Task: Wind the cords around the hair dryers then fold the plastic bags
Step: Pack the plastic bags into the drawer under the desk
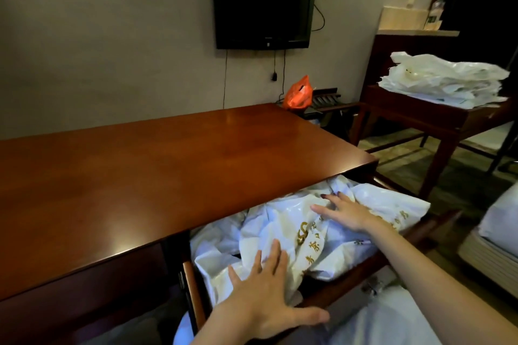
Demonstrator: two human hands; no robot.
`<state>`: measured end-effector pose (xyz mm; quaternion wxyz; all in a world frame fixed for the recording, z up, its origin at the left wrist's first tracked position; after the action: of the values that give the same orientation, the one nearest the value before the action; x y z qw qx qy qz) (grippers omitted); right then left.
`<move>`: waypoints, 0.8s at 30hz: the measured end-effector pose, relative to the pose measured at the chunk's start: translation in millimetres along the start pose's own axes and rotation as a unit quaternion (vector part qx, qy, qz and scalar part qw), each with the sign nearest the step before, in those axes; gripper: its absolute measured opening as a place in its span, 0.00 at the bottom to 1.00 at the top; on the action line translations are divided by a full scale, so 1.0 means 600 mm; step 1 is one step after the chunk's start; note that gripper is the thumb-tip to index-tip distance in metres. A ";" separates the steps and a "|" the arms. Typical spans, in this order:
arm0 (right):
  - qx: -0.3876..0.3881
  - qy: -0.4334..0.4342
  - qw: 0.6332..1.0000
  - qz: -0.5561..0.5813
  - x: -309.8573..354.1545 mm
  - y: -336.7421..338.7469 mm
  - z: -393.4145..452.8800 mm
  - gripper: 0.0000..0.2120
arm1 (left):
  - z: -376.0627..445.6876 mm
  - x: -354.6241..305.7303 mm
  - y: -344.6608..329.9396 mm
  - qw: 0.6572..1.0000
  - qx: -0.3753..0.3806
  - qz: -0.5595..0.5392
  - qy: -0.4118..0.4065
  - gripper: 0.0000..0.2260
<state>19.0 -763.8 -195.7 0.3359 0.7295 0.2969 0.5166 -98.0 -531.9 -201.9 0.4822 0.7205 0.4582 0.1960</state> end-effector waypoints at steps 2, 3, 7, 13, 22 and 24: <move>-0.030 0.034 0.999 -0.022 0.011 0.000 -0.006 0.46 | 0.000 0.001 0.001 1.000 0.005 0.008 -0.006 0.53; -0.054 0.056 0.996 -0.046 0.027 -0.003 -0.013 0.39 | 0.000 -0.001 0.003 1.000 0.004 0.018 -0.010 0.54; -0.098 0.091 0.989 -0.070 0.087 -0.020 -0.021 0.25 | 0.002 -0.003 0.006 0.999 -0.002 0.032 -0.004 0.53; -0.060 0.063 0.993 -0.082 0.093 -0.037 0.011 0.21 | 0.005 0.000 0.032 0.994 -0.005 0.109 0.015 0.54; -0.018 0.211 0.969 0.128 0.098 0.016 -0.090 0.26 | 0.037 0.030 0.078 0.974 -0.117 0.196 0.004 0.47; 0.036 0.227 0.962 0.145 0.091 0.014 -0.120 0.32 | 0.039 0.044 0.095 0.965 -0.148 0.214 0.016 0.43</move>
<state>-33.1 -712.8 -141.2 0.1542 0.6398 0.2747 0.7010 -41.1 -528.1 -166.9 0.5227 0.7193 0.2669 0.3716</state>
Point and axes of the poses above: each hand's wrist, its own z-axis towards the middle knuckle, its own y-axis out of the back of the hand, x = y × z, the point moved 9 cm from there along z, towards the middle knuckle, and after that the axes turned 15 degrees about z, right-handed, at the moved point
